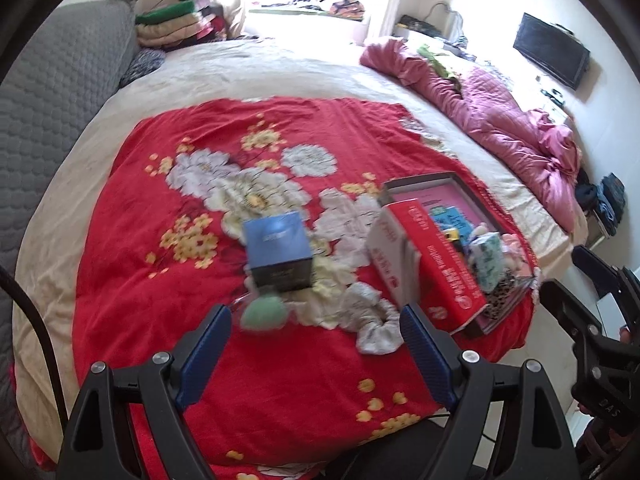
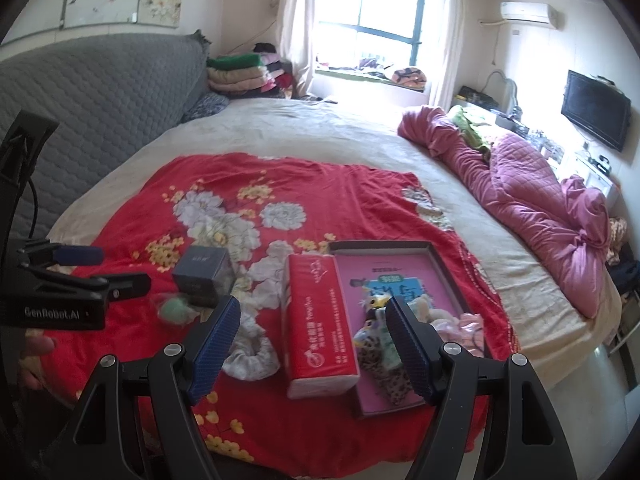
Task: Organize soft objects
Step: 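Move both open grippers back toward the remaining items, then grasp the green sponge in plastic with the left gripper while the right grasps the white scrunchie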
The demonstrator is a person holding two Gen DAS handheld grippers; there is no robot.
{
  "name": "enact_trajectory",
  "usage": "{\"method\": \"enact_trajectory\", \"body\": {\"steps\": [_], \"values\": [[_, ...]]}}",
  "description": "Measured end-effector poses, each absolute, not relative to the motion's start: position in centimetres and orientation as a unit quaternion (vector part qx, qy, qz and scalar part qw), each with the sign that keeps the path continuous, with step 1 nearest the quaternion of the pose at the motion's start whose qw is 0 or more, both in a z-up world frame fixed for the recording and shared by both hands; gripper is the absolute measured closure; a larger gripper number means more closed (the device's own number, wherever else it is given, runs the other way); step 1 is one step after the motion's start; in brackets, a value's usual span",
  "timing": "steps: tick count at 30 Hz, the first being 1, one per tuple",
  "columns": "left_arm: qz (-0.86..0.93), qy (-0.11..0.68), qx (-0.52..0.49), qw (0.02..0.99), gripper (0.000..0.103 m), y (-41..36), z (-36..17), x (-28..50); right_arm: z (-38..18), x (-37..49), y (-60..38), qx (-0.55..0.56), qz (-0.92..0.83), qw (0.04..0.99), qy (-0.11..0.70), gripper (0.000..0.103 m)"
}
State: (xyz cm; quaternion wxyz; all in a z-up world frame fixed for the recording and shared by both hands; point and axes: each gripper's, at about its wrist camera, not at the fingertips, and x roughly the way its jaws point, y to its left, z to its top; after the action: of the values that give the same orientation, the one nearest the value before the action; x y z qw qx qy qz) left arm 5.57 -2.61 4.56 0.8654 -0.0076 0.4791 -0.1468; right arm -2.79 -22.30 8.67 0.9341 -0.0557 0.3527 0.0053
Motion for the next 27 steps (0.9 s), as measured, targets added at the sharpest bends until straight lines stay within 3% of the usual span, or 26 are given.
{"method": "enact_trajectory", "body": {"steps": [15, 27], "values": [[-0.099, 0.531, -0.029, 0.841, 0.018, 2.4, -2.2, 7.8, 2.7, 0.3, -17.6, -0.096, 0.065, 0.906, 0.407, 0.027], [-0.115, 0.569, -0.025, 0.814, 0.018, 1.5, -7.5, 11.8, -3.6, 3.3, -13.9, -0.159, 0.098, 0.87, 0.456, 0.027]]}}
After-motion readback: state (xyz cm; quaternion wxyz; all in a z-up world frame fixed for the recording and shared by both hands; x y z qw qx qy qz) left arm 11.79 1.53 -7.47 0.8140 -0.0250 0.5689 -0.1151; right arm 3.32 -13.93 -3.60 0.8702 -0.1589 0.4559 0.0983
